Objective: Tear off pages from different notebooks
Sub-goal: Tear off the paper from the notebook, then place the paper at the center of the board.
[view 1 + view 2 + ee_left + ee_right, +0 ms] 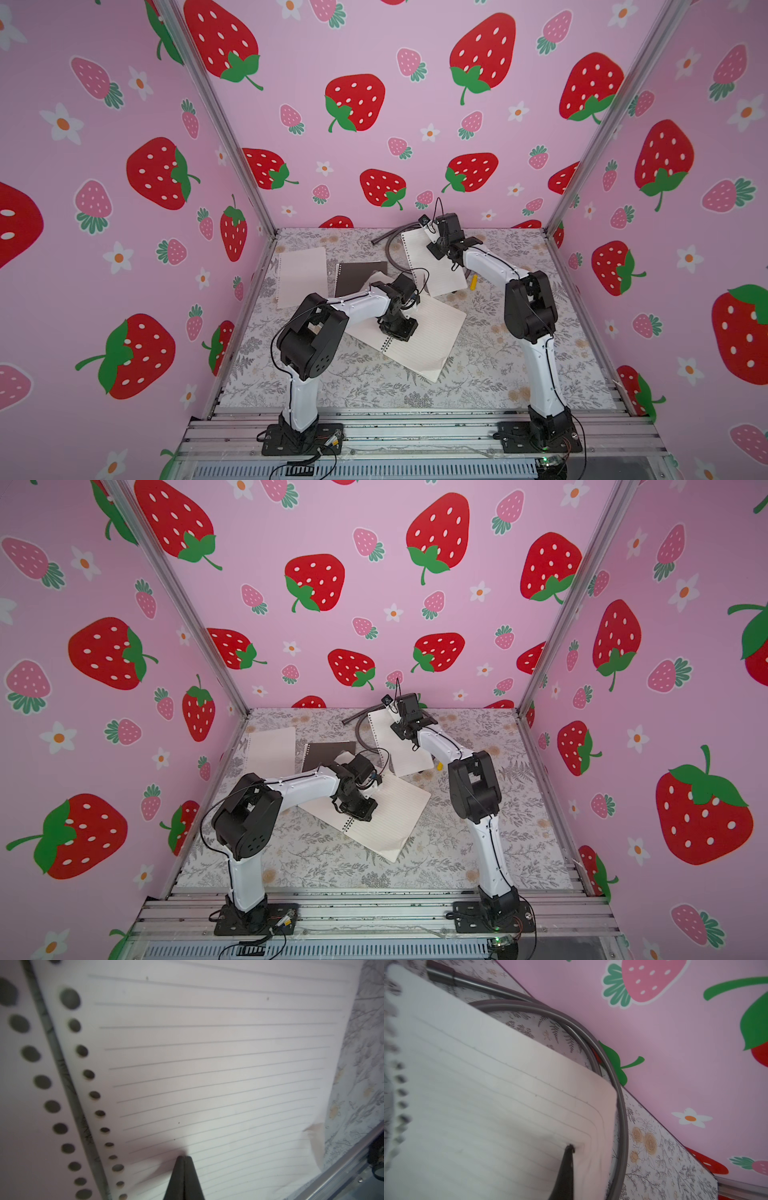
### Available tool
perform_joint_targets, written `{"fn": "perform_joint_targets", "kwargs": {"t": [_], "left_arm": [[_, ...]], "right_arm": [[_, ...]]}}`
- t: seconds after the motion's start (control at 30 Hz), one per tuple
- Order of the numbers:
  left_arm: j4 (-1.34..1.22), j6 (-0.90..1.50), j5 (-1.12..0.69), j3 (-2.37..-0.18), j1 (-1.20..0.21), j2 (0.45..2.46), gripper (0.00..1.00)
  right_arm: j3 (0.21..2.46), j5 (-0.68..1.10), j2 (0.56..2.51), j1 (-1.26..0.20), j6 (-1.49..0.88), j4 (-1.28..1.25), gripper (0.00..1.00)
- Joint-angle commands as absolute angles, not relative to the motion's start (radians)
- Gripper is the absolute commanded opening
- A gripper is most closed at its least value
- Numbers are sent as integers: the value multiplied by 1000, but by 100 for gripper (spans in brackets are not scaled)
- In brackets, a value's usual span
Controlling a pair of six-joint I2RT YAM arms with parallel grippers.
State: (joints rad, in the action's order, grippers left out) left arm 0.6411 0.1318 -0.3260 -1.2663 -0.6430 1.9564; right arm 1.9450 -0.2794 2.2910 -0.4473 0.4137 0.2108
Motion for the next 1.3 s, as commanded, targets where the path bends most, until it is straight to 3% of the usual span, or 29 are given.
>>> {"fn": "perform_joint_targets", "kwargs": {"t": [0.0, 0.37, 0.63, 0.77, 0.9, 1.03, 1.27], "left_arm": [[728, 145, -265, -1174, -631, 2046, 0], [727, 145, -254, -1177, -629, 2026, 0], [662, 148, -254, -1184, -613, 1819, 0], [638, 163, -275, -1212, -605, 1724, 0], [624, 191, -282, -1242, -598, 1661, 0], [557, 251, -257, -1214, -557, 1543, 0], [504, 491, -116, -1044, -257, 1237, 0]], "right_arm": [[1984, -370, 2281, -403, 373, 206, 0], [1872, -356, 2056, -379, 453, 87, 0], [1620, -710, 1893, -376, 893, -204, 0], [1467, -846, 1834, -377, 894, -211, 0], [1384, -750, 1750, -391, 668, -71, 0], [1419, -628, 1743, -434, 670, -57, 0], [1649, -501, 1925, -624, 825, -82, 0]]}}
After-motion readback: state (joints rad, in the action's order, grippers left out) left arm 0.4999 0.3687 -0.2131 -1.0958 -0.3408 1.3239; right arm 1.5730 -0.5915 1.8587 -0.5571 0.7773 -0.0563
